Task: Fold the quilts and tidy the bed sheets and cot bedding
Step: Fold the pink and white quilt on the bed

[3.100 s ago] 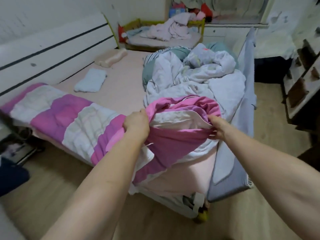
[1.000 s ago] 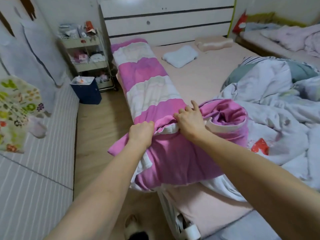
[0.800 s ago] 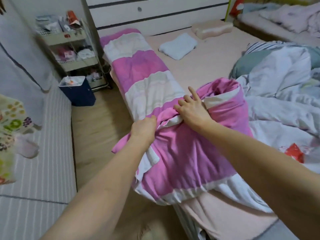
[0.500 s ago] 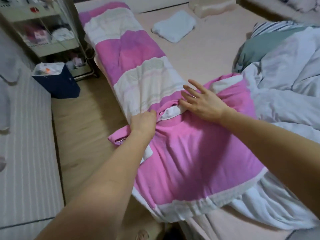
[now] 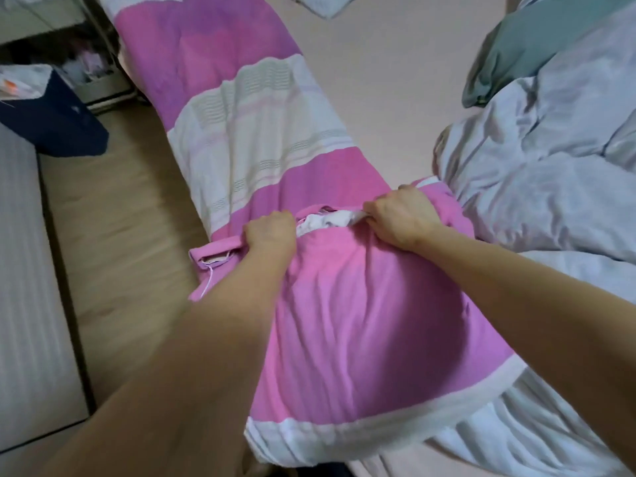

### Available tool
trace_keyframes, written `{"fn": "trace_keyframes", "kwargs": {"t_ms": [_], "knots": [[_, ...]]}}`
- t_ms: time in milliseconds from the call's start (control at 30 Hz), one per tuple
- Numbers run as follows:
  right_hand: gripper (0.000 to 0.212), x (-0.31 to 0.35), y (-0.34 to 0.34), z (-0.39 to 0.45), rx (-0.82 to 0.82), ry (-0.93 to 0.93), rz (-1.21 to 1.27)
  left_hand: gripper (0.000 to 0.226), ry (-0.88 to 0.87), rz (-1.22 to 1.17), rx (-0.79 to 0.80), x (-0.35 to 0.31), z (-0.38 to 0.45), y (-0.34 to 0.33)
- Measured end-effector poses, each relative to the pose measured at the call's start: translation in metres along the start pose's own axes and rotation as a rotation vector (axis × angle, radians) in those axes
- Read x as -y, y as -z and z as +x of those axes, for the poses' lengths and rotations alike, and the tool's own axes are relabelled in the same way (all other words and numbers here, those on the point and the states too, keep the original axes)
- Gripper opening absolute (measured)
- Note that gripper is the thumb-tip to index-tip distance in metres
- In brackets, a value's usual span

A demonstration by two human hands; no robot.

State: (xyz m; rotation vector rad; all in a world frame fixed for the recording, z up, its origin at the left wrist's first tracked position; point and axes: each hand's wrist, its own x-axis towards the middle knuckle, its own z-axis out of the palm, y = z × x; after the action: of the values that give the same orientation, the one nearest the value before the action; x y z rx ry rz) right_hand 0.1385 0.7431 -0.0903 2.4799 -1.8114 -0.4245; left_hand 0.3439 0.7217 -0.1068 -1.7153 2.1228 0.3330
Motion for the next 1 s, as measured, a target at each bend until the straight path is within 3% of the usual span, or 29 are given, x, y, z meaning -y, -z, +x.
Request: {"fn": "trace_keyframes", "kwargs": {"t_ms": [133, 233, 333, 400, 533, 633, 700, 767, 833, 900, 1000], "knots": [[0.016, -0.012, -0.003, 0.056, -0.339, 0.179, -0.047, 0.034, 0.102, -0.012, 0.009, 0.024, 0.025, 0.005], [0.017, -0.014, -0.019, 0.115, -0.412, 0.254, -0.153, 0.048, 0.169, -0.201, -0.064, 0.033, 0.053, -0.008], [0.011, -0.010, -0.066, 0.144, -0.284, 0.276, -0.077, 0.094, 0.052, -0.401, 0.023, 0.006, 0.056, -0.050], [0.025, -0.010, -0.095, 0.156, -0.160, 0.217, -0.024, 0.114, 0.030, -0.440, 0.128, -0.021, 0.054, -0.085], [0.040, -0.003, -0.097, 0.150, -0.130, 0.055, 0.230, 0.107, 0.076, -0.364, 0.193, -0.040, 0.071, -0.104], [0.070, -0.012, -0.081, 0.096, -0.120, -0.138, 0.486, 0.110, 0.094, -0.303, 0.322, -0.041, 0.077, -0.081], [0.080, -0.023, -0.070, 0.050, -0.118, -0.285, 0.635, 0.113, 0.100, -0.293, 0.310, -0.044, 0.071, -0.057], [0.081, -0.038, -0.056, 0.006, -0.005, -0.573, 0.834, 0.110, -0.040, -0.273, 0.142, -0.057, 0.055, -0.029], [0.072, -0.050, -0.045, -0.026, 0.305, -0.794, 1.044, 0.104, -0.341, -0.183, -0.083, -0.070, 0.043, -0.008], [0.064, -0.059, -0.036, -0.061, 0.568, -0.772, 1.277, 0.097, -0.681, 0.011, -0.187, -0.082, 0.032, 0.014], [0.053, -0.055, -0.027, -0.105, 0.590, -0.557, 1.577, 0.098, -1.019, 0.392, -0.153, -0.094, 0.023, 0.041]]}}
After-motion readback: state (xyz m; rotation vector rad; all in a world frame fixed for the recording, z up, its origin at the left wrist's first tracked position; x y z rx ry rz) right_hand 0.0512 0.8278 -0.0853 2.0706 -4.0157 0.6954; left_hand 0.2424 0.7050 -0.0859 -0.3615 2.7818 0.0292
